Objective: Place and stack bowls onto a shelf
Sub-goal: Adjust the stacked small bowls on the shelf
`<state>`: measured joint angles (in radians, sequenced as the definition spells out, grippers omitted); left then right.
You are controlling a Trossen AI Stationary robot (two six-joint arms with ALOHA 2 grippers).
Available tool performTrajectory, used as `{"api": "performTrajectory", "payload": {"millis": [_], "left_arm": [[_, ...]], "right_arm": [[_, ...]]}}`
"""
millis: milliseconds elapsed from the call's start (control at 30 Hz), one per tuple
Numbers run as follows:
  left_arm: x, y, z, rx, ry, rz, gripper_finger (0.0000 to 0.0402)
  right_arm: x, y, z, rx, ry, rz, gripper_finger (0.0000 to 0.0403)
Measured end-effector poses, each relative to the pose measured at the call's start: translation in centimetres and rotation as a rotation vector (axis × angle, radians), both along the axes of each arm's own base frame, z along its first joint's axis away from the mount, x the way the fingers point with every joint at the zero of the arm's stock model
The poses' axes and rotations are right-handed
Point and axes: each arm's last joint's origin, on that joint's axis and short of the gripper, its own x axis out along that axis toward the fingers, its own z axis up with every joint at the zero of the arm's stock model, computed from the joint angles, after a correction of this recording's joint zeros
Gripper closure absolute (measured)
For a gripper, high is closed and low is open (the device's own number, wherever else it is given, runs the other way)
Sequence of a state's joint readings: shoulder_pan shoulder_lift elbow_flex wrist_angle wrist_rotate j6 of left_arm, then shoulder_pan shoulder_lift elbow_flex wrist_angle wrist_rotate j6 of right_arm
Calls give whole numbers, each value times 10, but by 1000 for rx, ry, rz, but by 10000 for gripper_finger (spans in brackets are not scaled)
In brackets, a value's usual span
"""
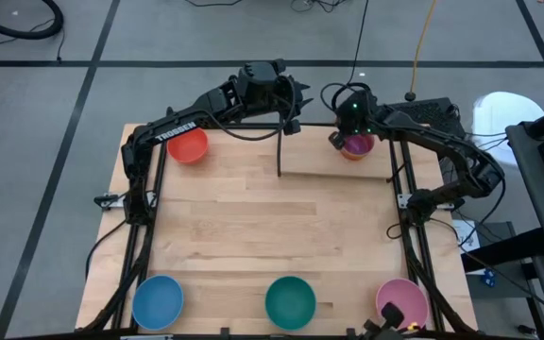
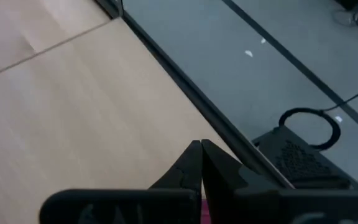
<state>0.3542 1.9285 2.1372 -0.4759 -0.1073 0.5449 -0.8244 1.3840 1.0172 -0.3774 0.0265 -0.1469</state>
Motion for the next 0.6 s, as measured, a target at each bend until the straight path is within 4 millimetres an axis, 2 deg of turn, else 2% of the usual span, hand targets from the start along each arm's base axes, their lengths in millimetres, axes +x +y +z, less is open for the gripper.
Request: {"api": "performTrajectory", "payload": {"millis": [300, 600], "left_arm": [[0, 0, 0, 1, 0, -1, 252], [0, 0, 0, 1, 1, -1, 252]], "right_arm": [[-11, -16, -10, 25, 37, -45, 403], [-16, -19, -23, 88, 111, -43, 403]]}}
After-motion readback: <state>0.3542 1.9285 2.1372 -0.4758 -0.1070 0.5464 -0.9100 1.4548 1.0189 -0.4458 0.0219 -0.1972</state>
